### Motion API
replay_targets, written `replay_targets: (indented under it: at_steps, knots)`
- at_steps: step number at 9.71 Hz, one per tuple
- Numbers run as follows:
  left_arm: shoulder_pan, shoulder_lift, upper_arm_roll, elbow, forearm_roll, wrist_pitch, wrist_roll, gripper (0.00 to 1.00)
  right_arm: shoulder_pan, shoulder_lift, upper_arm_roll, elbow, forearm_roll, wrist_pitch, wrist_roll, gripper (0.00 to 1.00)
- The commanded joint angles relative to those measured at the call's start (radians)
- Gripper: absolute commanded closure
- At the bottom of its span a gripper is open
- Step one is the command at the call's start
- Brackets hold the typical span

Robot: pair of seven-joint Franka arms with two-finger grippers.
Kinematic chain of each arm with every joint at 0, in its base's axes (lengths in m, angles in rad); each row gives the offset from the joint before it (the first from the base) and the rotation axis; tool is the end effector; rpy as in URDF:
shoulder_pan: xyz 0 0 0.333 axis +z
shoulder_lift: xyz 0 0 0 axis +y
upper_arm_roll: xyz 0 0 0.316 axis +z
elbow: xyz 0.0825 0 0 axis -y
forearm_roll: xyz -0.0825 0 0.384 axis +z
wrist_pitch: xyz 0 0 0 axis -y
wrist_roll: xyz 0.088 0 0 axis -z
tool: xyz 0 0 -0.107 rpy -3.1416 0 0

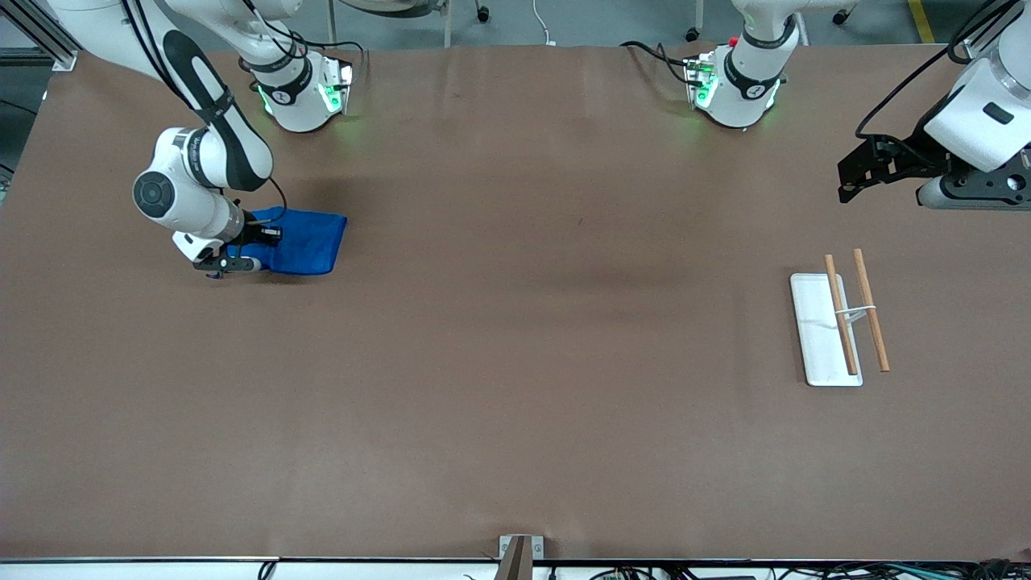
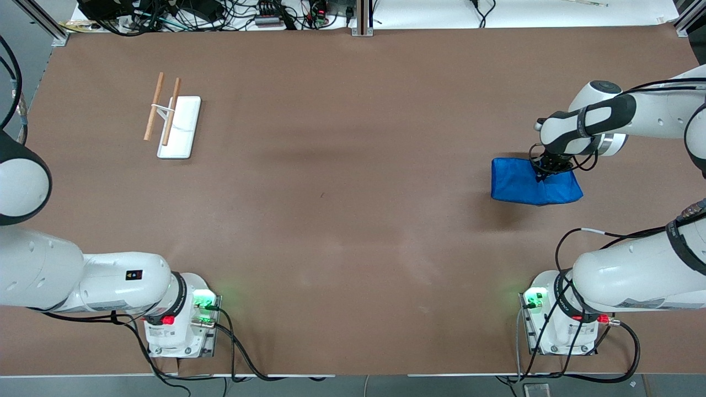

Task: Right arm passes towel to left arm to hang
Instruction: 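Grasp the blue towel edge with the right gripper and lift, then carry the towel up with the right gripper while the left gripper approaches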

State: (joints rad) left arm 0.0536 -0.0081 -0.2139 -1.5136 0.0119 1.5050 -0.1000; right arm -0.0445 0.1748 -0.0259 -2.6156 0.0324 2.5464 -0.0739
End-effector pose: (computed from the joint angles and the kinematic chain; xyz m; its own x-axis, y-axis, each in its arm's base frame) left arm 0.5389 -0.0863 0.6499 0.9982 -0.0595 0.0007 -0.0595 -0.9981 -0.0136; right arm 0.4042 -0.0295 0.1726 0.9704 -0.0220 -0.2404 -0.0287 -0.9993 -0.0245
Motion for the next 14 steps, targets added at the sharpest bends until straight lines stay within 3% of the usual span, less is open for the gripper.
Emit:
replay_targets:
  at_steps: [1, 5, 8, 11, 14]
  knots:
    - [-0.001, 0.023, -0.002, 0.003, 0.002, -0.02, 0.017, 0.0, 0.032, -0.087, 0.009, 0.032, 0.004, -0.086, 0.02, 1.0]
    - [0.006, 0.043, -0.001, 0.025, 0.003, -0.019, 0.019, 0.0, 0.122, -0.185, 0.014, 0.217, 0.064, -0.303, 0.091, 1.0]
    - [0.009, 0.057, -0.001, 0.029, 0.003, -0.014, 0.019, 0.0, 0.156, -0.178, 0.012, 0.51, 0.199, -0.58, 0.091, 1.0]
    - [-0.004, 0.134, -0.004, 0.088, -0.036, -0.006, 0.019, 0.0, 0.184, -0.176, 0.012, 0.672, 0.373, -0.687, 0.091, 1.0]
    - [0.02, 0.178, 0.007, 0.092, -0.498, 0.029, 0.02, 0.0, 0.25, -0.173, 0.012, 0.765, 0.588, -0.689, 0.086, 1.0]
